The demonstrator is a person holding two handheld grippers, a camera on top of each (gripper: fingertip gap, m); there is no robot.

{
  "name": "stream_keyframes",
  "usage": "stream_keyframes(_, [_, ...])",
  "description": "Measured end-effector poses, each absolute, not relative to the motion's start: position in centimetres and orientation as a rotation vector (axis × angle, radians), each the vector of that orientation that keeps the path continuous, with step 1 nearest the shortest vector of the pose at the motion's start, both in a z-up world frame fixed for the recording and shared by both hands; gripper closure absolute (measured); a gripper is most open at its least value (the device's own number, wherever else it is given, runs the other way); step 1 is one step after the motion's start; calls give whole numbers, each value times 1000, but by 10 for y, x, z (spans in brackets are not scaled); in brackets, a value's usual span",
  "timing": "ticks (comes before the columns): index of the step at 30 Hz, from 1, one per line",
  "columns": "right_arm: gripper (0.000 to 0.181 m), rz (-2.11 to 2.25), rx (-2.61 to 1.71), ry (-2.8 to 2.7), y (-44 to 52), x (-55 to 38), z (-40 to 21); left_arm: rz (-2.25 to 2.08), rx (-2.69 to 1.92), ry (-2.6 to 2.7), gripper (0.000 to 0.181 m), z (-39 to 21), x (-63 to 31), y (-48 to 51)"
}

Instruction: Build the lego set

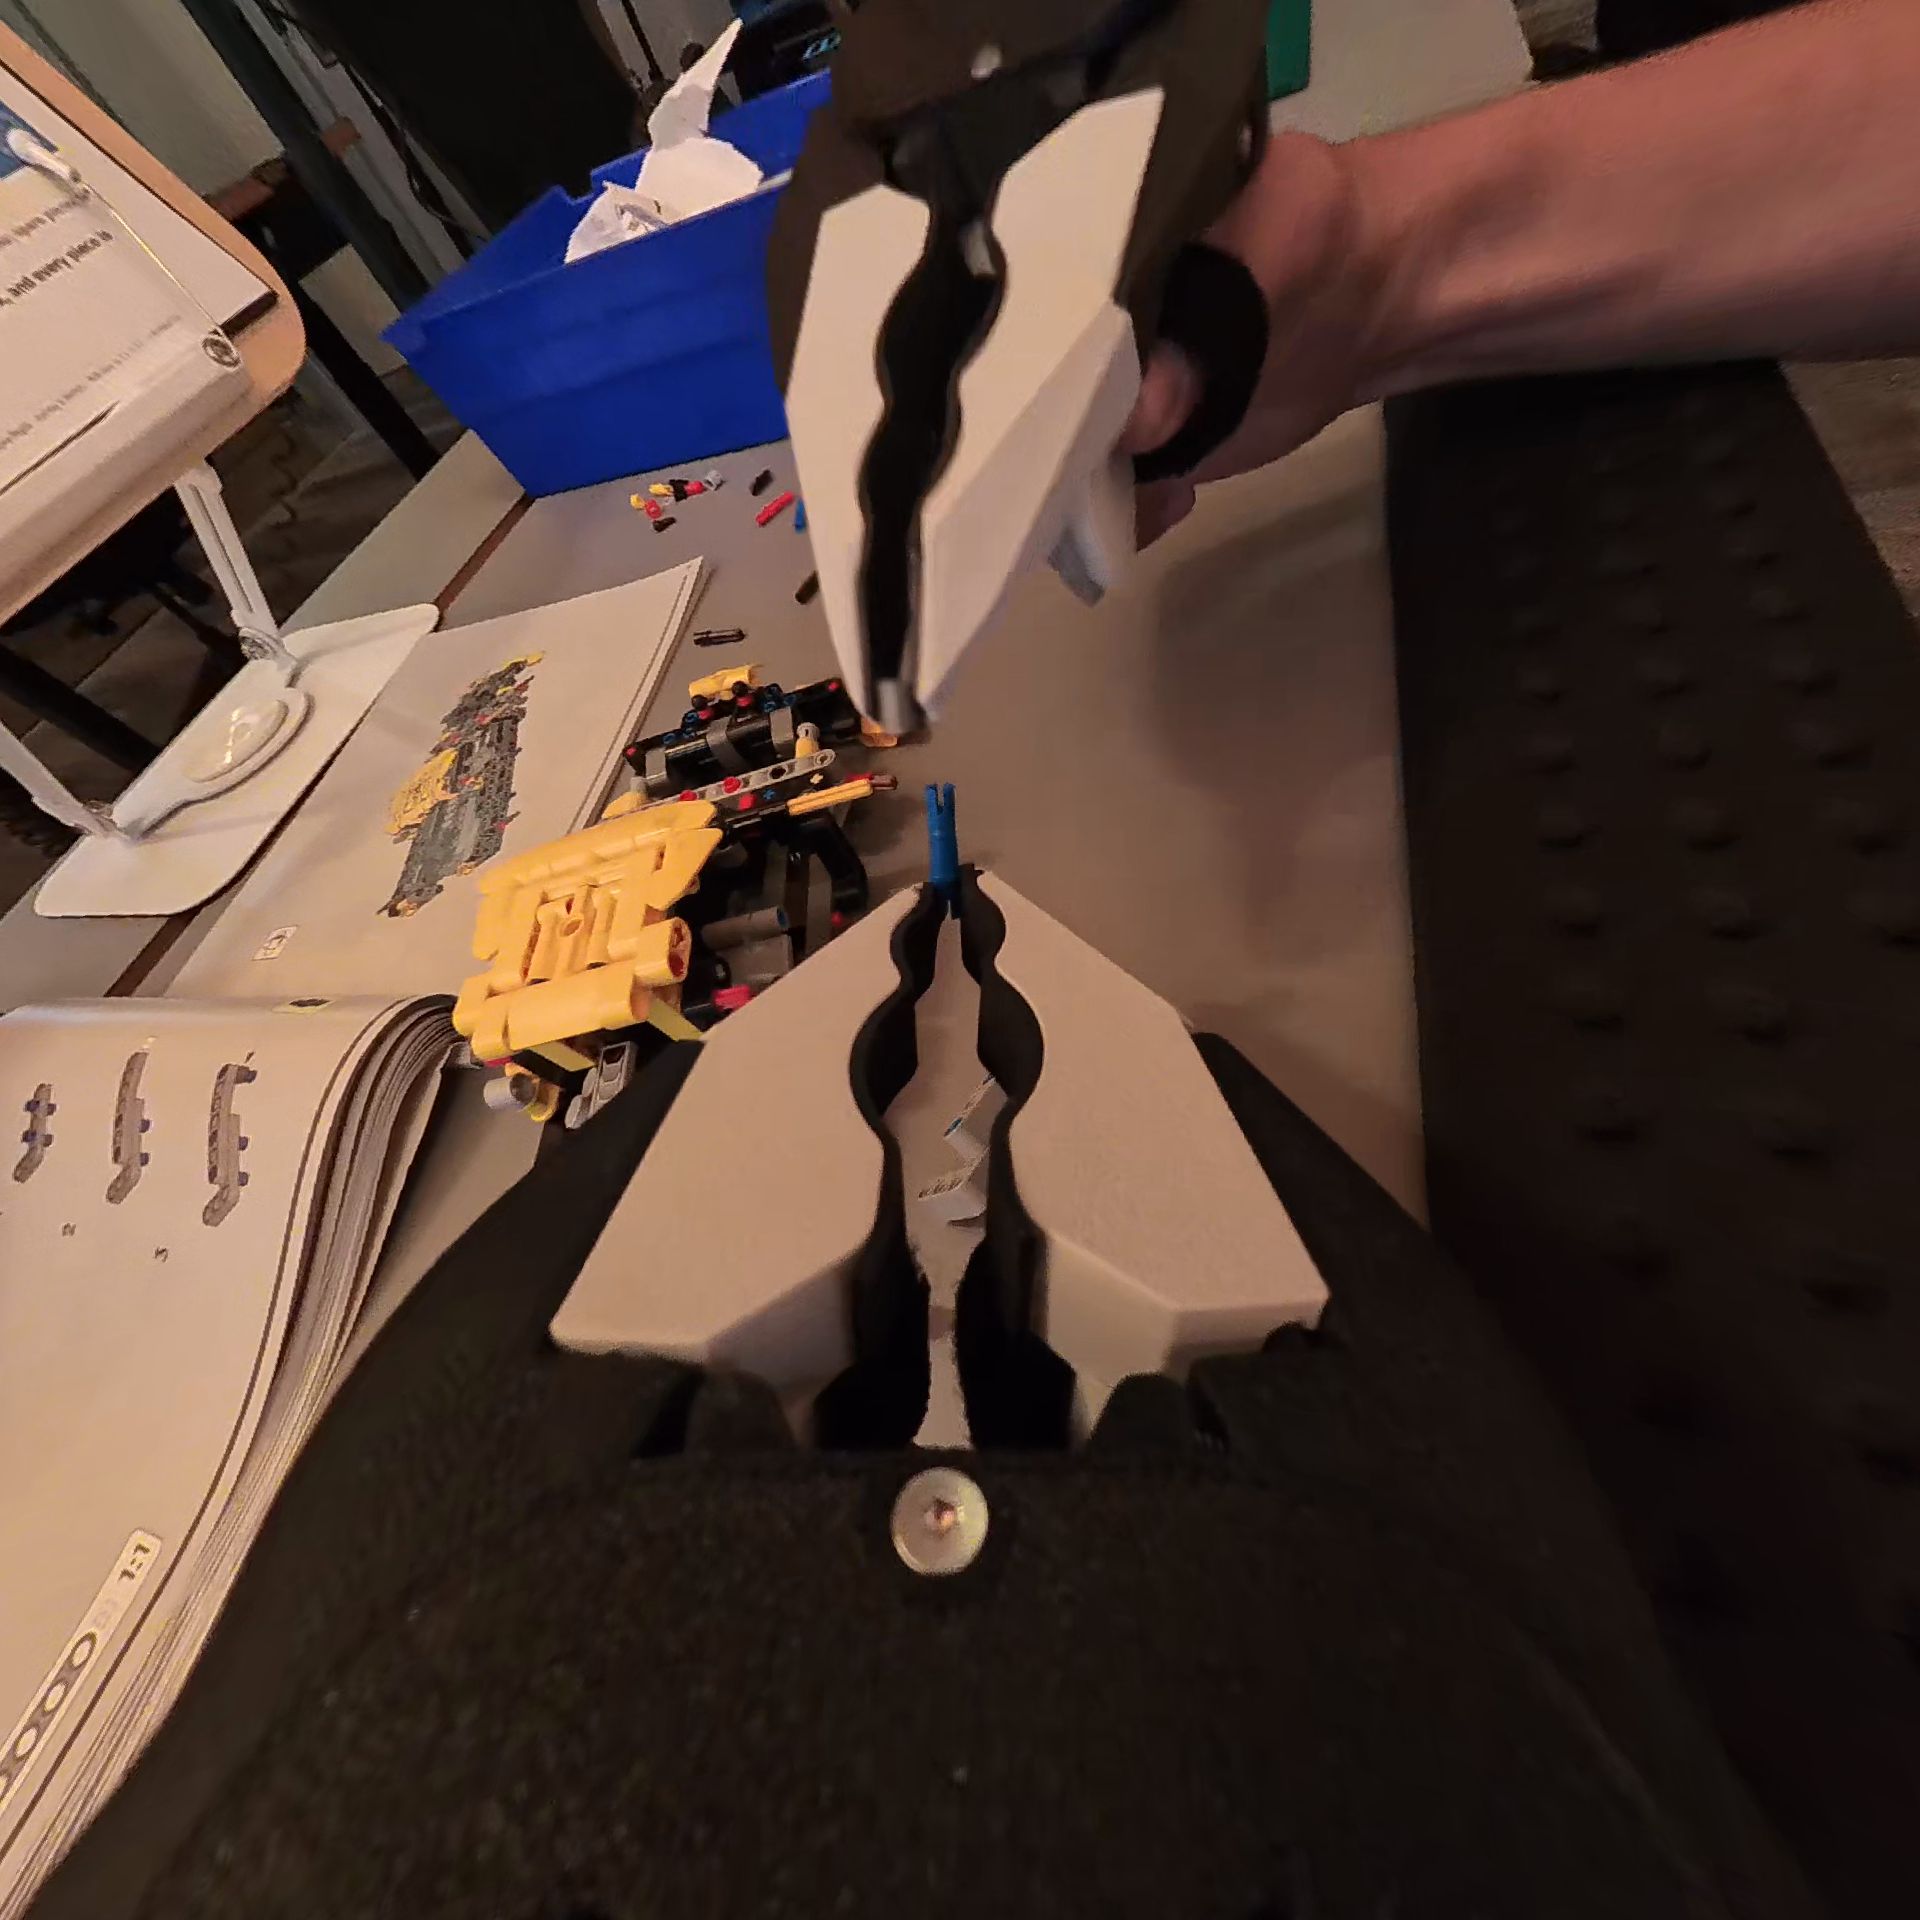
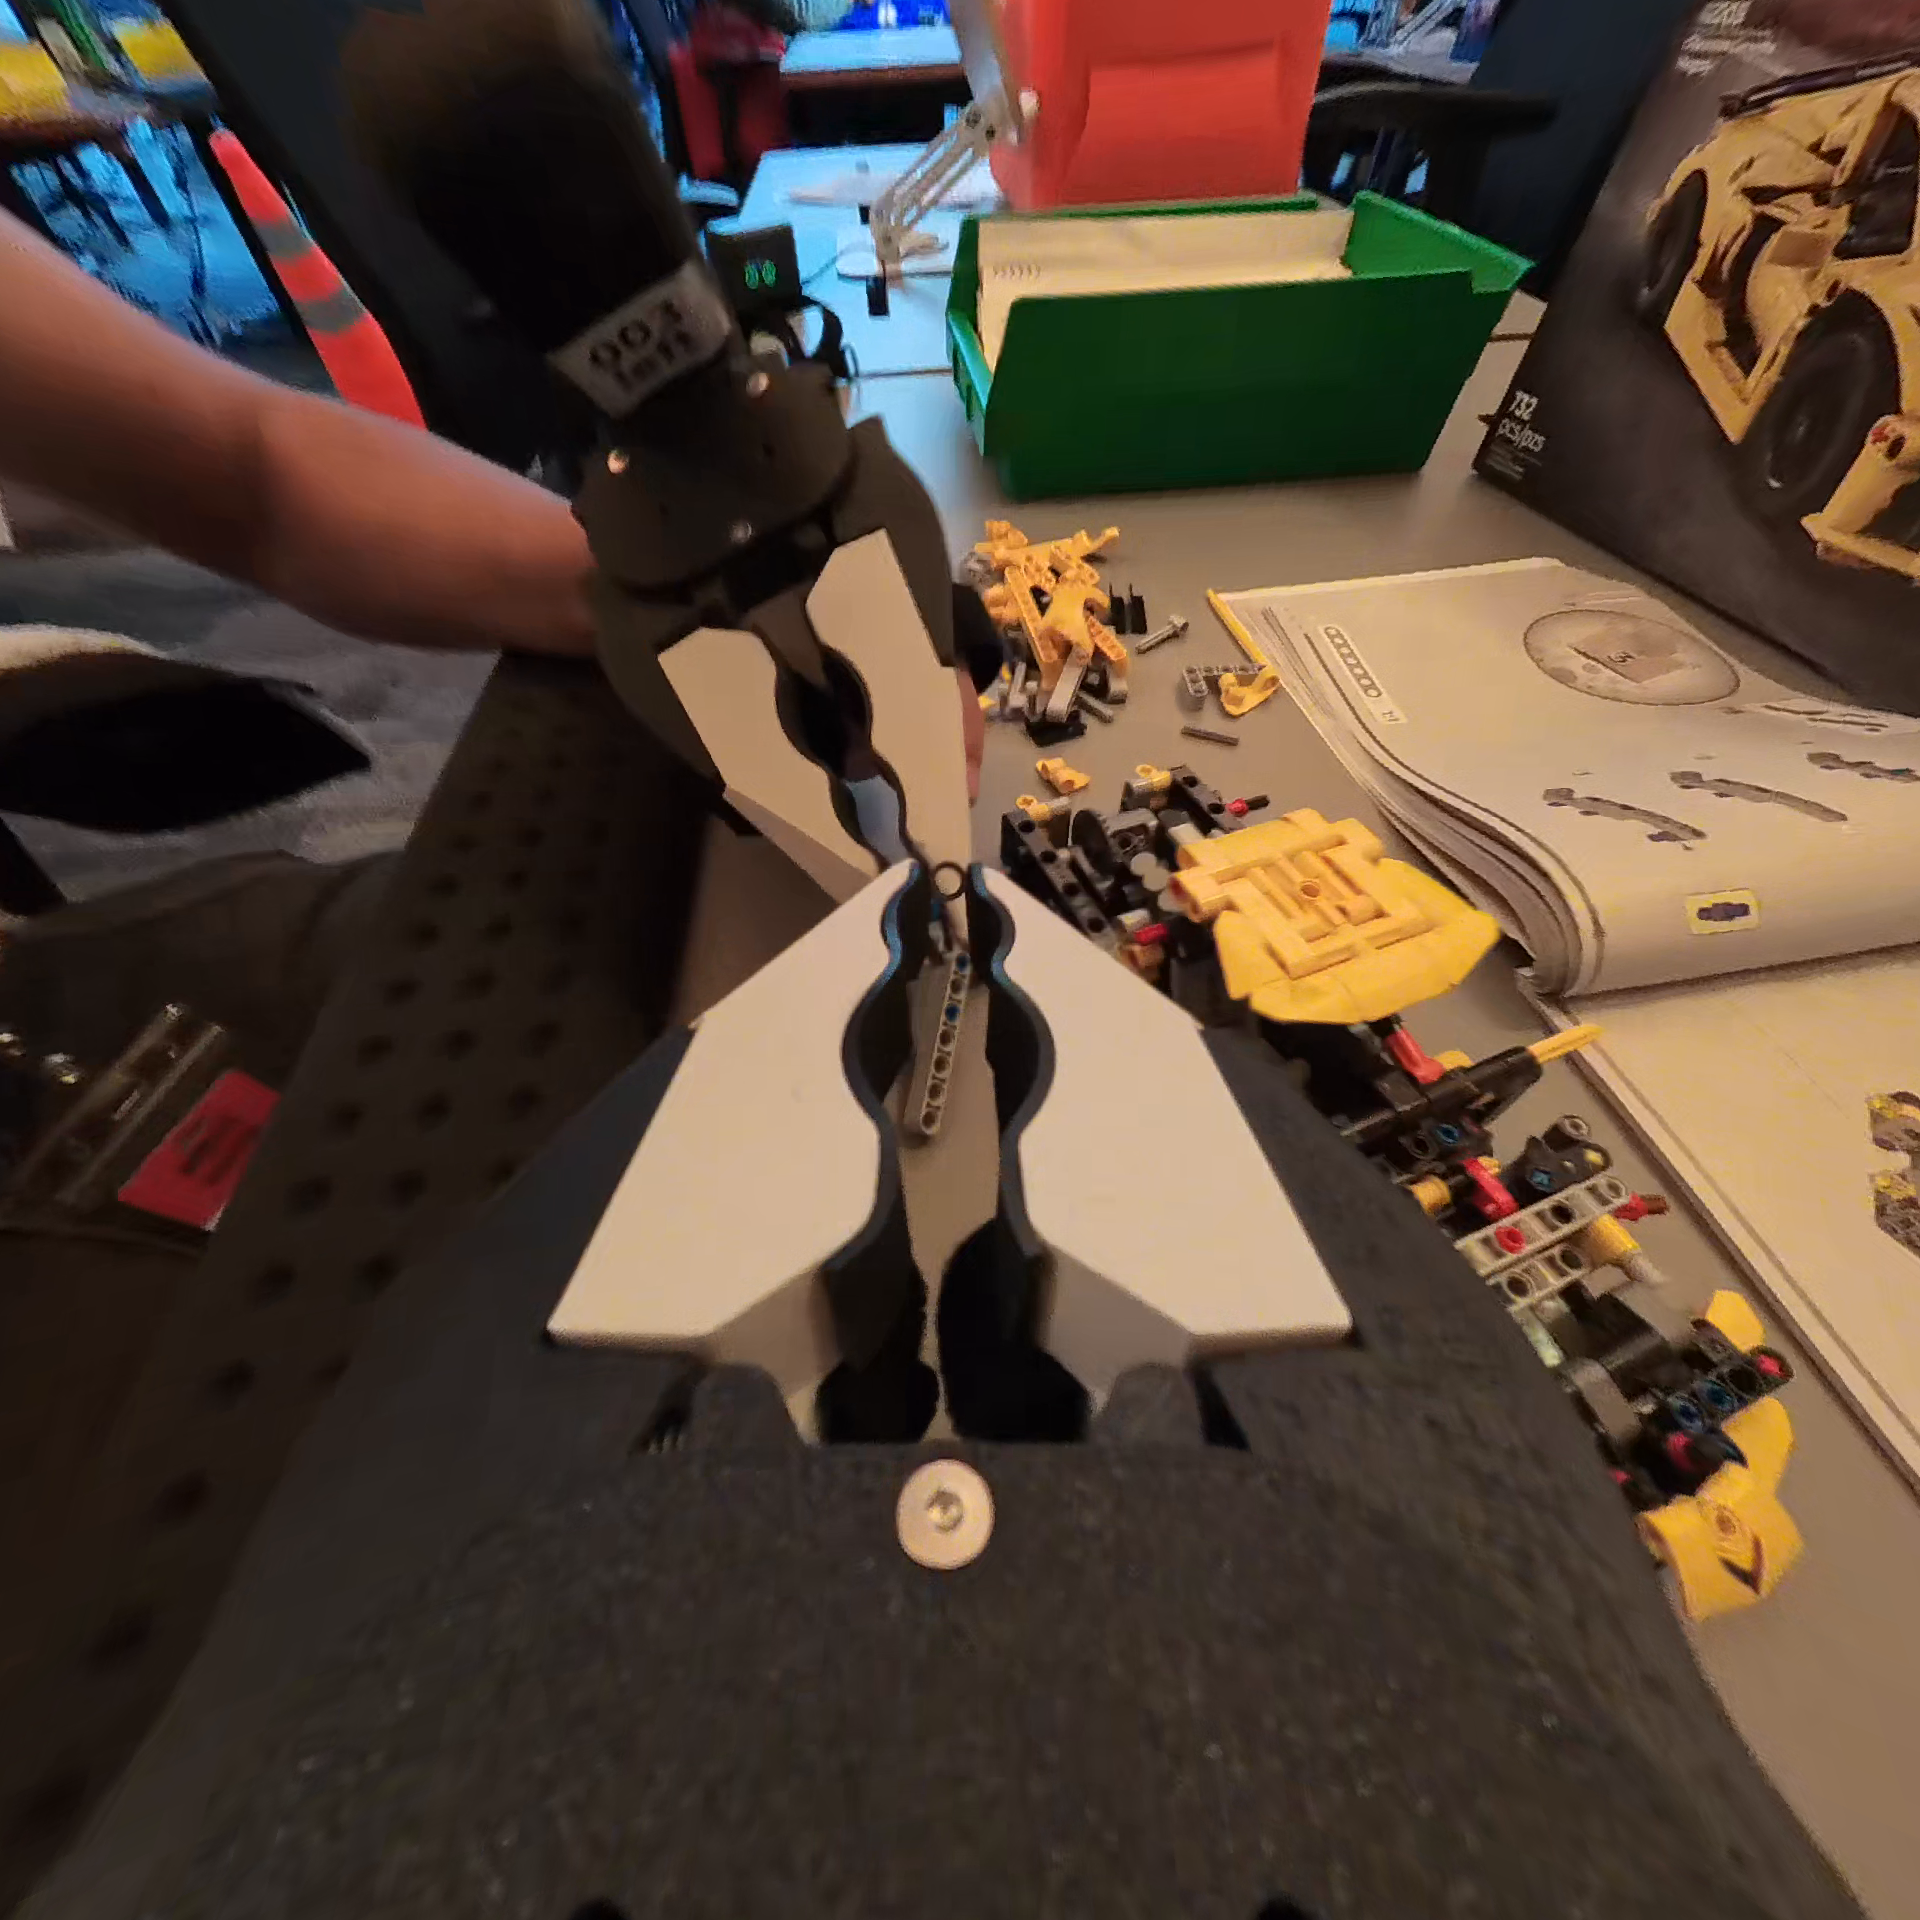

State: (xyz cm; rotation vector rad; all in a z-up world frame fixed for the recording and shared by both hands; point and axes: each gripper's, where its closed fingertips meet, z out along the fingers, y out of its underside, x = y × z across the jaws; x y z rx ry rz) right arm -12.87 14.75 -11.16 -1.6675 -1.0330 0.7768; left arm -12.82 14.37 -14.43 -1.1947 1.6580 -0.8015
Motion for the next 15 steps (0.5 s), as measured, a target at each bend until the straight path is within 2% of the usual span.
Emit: stream_keyframes(15, [175,617,-1715,-1142,146,-133,-137,-700,-1191,1733,179,-159,-128,144])
